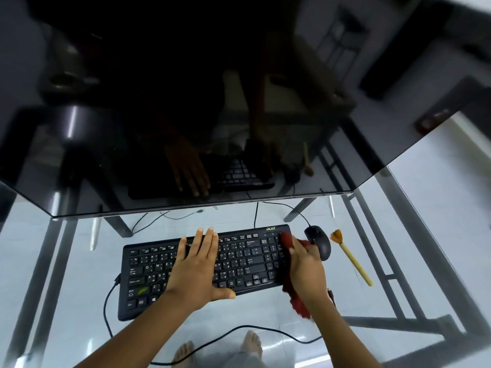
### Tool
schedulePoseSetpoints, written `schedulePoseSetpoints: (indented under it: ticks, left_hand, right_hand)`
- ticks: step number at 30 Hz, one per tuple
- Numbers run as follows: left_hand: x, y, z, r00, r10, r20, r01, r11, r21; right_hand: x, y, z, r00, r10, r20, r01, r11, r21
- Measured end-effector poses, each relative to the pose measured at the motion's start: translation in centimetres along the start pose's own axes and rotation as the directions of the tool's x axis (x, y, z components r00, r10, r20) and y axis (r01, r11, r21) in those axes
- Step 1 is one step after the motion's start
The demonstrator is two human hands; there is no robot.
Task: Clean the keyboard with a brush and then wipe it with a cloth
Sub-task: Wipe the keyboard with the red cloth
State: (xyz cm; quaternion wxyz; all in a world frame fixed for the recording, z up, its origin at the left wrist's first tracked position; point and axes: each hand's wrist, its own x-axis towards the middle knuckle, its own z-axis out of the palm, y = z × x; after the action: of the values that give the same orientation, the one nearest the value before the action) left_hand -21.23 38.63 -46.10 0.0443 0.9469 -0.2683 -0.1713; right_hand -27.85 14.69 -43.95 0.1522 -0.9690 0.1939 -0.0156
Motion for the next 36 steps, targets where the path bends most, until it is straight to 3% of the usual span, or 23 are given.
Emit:
schedulePoseSetpoints:
  ticks: [2,4,7,9,11,12,14,16,18,19,20,21,23,25,27,29,30,33,35,36]
  left_hand:
    - [-0.1,0.2,-0.2,1.0,-0.004,0.015,0.004,1.0,0.021]
    - [-0.1,0.3,-0.3,1.0,-0.007,0.021,0.006,0.999,0.035]
    - [-0.1,0.3,-0.3,1.0,-0.018,0.011,0.017,0.999,0.029]
    - [-0.1,0.3,-0.4,1.0,-0.016,-0.004,0.016,1.0,0.023]
    - [-0.1,0.2,-0.3,1.0,-0.013,-0.012,0.013,1.0,0.009]
    - [-0.1,0.2,-0.3,1.0,-0.012,-0.011,0.012,1.0,0.004]
    - [-0.1,0.1,-0.2,1.0,-0.007,-0.008,0.007,1.0,-0.002]
    - [-0.1,0.0,0.0,1.0,-0.005,-0.026,0.005,1.0,-0.013]
    - [-0.1,-0.1,0.1,1.0,0.001,-0.023,-0.001,1.0,-0.018]
    - [-0.1,-0.1,0.2,1.0,0.006,-0.02,-0.006,1.0,-0.018]
    - [-0.1,-0.1,0.2,1.0,0.011,-0.027,-0.011,1.0,-0.017]
    - [-0.1,-0.2,0.3,0.999,0.013,-0.043,-0.013,1.0,-0.015]
    - [-0.2,-0.3,0.3,0.999,0.018,-0.042,-0.019,1.0,-0.017]
    - [-0.2,-0.2,0.2,1.0,0.013,-0.016,-0.014,1.0,-0.019]
    - [-0.1,-0.2,-0.1,1.0,0.016,-0.002,-0.016,0.999,-0.049]
    - [-0.3,-0.6,-0.7,0.999,0.039,0.006,-0.038,0.994,-0.103]
    - [-0.6,-1.1,-0.9,0.999,0.051,0.004,-0.05,0.99,-0.132]
    - [-2.7,-4.0,-0.8,0.985,-0.006,-0.172,-0.034,0.973,-0.229]
    - [-4.6,-6.5,-0.2,0.929,-0.117,-0.352,0.012,0.958,-0.287]
    - [-5.6,-7.9,0.2,0.897,-0.18,-0.403,0.045,0.946,-0.321]
  right_hand:
    - [2.7,-1.2,0.7,0.991,0.137,-0.013,-0.135,0.985,0.105]
    - [4.0,-2.5,1.9,0.989,0.142,-0.034,-0.14,0.988,0.064]
    - [2.5,-5.8,3.3,0.993,-0.096,0.071,0.088,0.99,0.106]
    - [1.6,-6.3,2.9,0.947,-0.292,0.136,0.277,0.954,0.119]
    - [2.2,-4.8,1.6,0.97,-0.212,0.116,0.189,0.965,0.183]
    - [2.5,-3.5,1.4,0.99,-0.118,0.072,0.106,0.983,0.153]
    - [2.2,-2.2,1.0,0.997,-0.07,-0.019,0.072,0.993,0.092]
    - [0.5,-2.3,1.7,0.975,-0.216,0.052,0.209,0.971,0.116]
    - [-1.8,-3.1,2.2,0.852,-0.484,0.202,0.476,0.875,0.086]
    - [-2.3,-2.9,1.7,0.82,-0.519,0.24,0.511,0.854,0.101]
    - [-2.1,-2.5,0.9,0.827,-0.501,0.254,0.489,0.865,0.114]
    - [-2.0,-2.0,0.1,0.842,-0.514,0.162,0.504,0.858,0.101]
    - [-1.6,-1.6,-1.5,0.943,-0.318,0.094,0.311,0.947,0.084]
    - [-1.8,-1.6,-1.3,0.965,-0.262,0.001,0.262,0.964,0.049]
    - [-2.3,-1.7,1.2,0.92,-0.392,-0.009,0.391,0.919,-0.054]
    - [-3.2,-3.3,2.7,0.839,-0.537,0.089,0.539,0.842,0.006]
    - [-3.2,-3.5,2.5,0.864,-0.496,0.087,0.491,0.868,0.075]
    - [-2.5,-3.8,1.2,0.964,-0.262,0.036,0.249,0.944,0.218]
    - [-2.8,-3.9,1.4,0.975,-0.221,0.029,0.212,0.96,0.182]
    - [-3.4,-4.6,1.6,0.963,-0.27,0.021,0.261,0.946,0.194]
